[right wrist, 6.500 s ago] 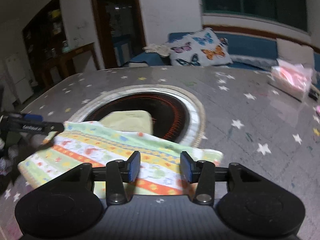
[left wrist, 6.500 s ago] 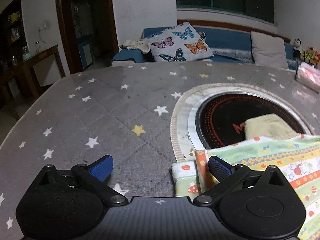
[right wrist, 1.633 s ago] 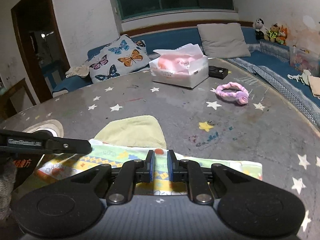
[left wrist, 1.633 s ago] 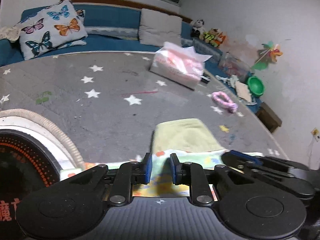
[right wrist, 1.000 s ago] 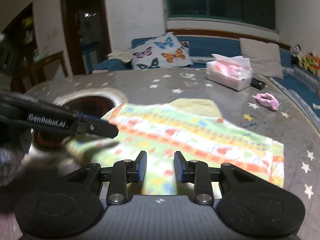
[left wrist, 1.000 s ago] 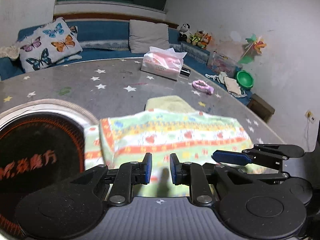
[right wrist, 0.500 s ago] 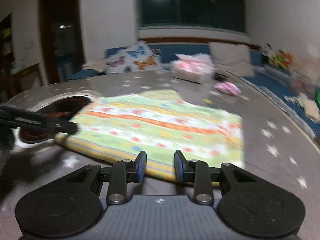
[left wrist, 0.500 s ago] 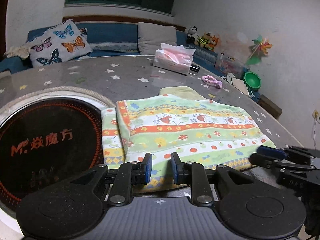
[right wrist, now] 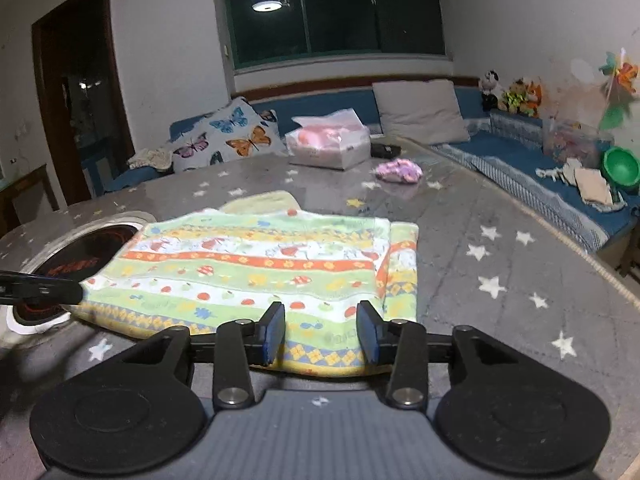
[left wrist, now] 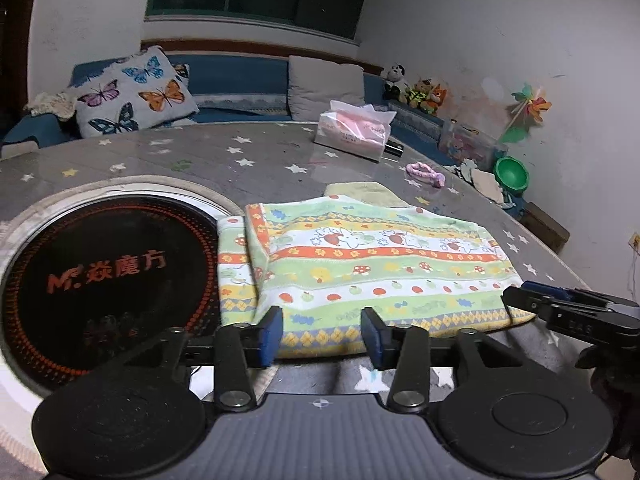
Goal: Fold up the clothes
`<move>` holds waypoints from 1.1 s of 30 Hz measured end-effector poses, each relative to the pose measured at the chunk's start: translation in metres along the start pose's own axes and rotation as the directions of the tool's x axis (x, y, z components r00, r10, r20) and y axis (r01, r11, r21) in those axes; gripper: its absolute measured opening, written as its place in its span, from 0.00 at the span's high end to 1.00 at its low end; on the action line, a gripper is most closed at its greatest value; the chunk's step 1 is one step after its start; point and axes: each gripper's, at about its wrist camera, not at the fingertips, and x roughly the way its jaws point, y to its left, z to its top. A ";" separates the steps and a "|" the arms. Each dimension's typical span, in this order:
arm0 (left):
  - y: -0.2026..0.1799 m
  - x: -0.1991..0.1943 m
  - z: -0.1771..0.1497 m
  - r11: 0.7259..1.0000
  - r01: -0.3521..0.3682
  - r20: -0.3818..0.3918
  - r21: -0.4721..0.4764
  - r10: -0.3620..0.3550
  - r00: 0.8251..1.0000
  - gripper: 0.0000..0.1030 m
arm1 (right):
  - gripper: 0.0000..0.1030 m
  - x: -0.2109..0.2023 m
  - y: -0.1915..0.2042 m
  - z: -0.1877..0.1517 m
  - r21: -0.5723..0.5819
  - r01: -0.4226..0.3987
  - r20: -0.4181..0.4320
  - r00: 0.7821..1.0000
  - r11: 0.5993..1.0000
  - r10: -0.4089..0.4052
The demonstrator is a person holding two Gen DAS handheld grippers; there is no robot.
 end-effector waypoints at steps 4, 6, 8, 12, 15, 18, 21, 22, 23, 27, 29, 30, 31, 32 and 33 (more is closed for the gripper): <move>0.001 -0.013 -0.004 1.000 -0.026 0.019 0.003 0.026 0.999 0.46 | 0.61 -0.003 0.001 0.005 0.004 -0.002 0.008 1.000 1.000 0.002; 0.002 -0.018 -0.007 0.999 -0.034 0.025 -0.001 0.034 0.999 0.39 | 0.61 -0.002 0.003 0.011 0.005 -0.017 0.017 1.000 1.000 0.017; 0.002 -0.022 -0.010 0.999 -0.040 0.027 -0.010 0.041 0.999 0.30 | 0.60 0.006 0.003 0.015 0.020 -0.037 0.000 0.999 0.999 0.037; 0.001 -0.031 -0.017 0.998 -0.055 0.039 -0.002 0.055 0.998 0.12 | 0.59 0.018 0.004 0.008 0.037 -0.005 -0.021 1.000 0.999 0.006; -0.001 -0.035 -0.022 0.997 -0.069 0.045 0.017 0.069 0.997 0.03 | 0.41 0.009 0.011 0.006 0.006 -0.010 0.002 1.000 1.000 0.010; -0.003 -0.035 -0.026 0.997 -0.068 0.040 0.019 0.068 0.997 0.00 | 0.29 -0.003 0.021 0.003 -0.032 -0.005 0.025 1.000 0.999 0.005; -0.005 -0.036 -0.030 0.997 -0.073 0.038 0.026 0.072 0.997 0.00 | 0.16 -0.012 0.030 -0.002 -0.063 0.003 0.036 0.999 0.998 0.000; -0.005 -0.036 -0.031 0.997 -0.075 0.036 0.028 0.074 0.997 0.00 | 0.15 -0.014 0.033 -0.004 -0.072 0.006 0.038 0.999 0.997 -0.003; -0.006 -0.037 -0.032 0.997 -0.078 0.032 0.028 0.077 0.997 0.00 | 0.10 -0.016 0.035 -0.007 -0.079 0.010 0.037 0.999 0.997 -0.007; -0.009 -0.037 -0.036 0.994 -0.097 0.018 0.039 0.097 0.995 0.00 | 0.02 -0.026 0.045 -0.015 -0.103 0.036 0.037 0.999 0.994 -0.033; -0.011 -0.037 -0.038 0.993 -0.105 0.016 0.047 0.104 0.994 0.00 | 0.00 -0.029 0.047 -0.017 -0.097 0.049 0.039 0.998 0.994 -0.045; -0.012 -0.037 -0.039 0.993 -0.108 0.015 0.051 0.108 0.994 0.00 | 0.00 -0.030 0.048 -0.018 -0.091 0.049 0.037 0.998 0.995 -0.046; -0.013 -0.038 -0.040 0.992 -0.112 0.014 0.055 0.111 0.994 0.00 | 0.00 -0.031 0.049 -0.019 -0.085 0.050 0.036 0.998 0.995 -0.047; -0.014 -0.038 -0.041 0.992 -0.116 0.013 0.059 0.115 0.993 0.00 | 0.00 -0.032 0.049 -0.019 -0.079 0.052 0.034 0.998 0.995 -0.050; -0.015 -0.038 -0.042 0.991 -0.119 0.012 0.063 0.119 0.993 0.00 | 0.00 -0.033 0.050 -0.020 -0.075 0.056 0.033 0.998 0.996 -0.053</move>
